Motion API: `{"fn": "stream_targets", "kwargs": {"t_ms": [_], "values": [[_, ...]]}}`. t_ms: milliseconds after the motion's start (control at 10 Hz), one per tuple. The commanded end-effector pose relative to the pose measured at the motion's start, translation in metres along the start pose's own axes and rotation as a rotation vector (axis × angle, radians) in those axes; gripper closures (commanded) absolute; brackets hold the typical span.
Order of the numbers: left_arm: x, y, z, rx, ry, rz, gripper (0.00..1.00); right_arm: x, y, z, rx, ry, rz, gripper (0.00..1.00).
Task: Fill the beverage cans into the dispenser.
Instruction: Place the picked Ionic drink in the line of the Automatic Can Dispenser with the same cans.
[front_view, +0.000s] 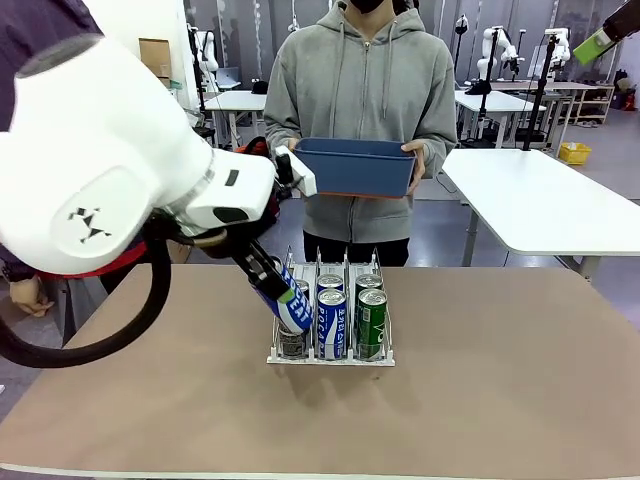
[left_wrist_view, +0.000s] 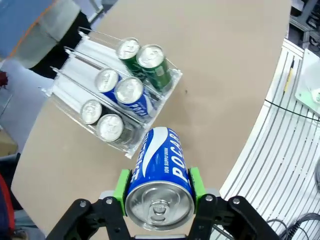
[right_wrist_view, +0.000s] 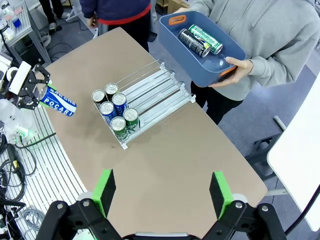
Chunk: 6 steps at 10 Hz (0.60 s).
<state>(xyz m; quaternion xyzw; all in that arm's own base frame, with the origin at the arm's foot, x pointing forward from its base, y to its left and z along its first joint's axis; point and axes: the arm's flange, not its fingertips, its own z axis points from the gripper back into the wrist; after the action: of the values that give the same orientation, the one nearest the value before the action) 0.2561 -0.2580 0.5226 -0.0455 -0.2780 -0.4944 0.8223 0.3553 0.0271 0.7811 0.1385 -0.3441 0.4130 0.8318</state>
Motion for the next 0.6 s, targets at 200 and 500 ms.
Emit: {"fn": "stream_targets", "kwargs": {"t_ms": [200, 500], "values": [[-0.001, 0.004, 0.013, 0.03, -0.018, 0.009, 0.43, -0.001, 0.001, 0.0, 0.002, 0.0, 0.0, 0.0], [0.008, -0.017, -0.005, 0.058, -0.024, 0.013, 0.43, -0.001, 0.001, 0.0, 0.002, 0.0, 0.0, 0.0]]}}
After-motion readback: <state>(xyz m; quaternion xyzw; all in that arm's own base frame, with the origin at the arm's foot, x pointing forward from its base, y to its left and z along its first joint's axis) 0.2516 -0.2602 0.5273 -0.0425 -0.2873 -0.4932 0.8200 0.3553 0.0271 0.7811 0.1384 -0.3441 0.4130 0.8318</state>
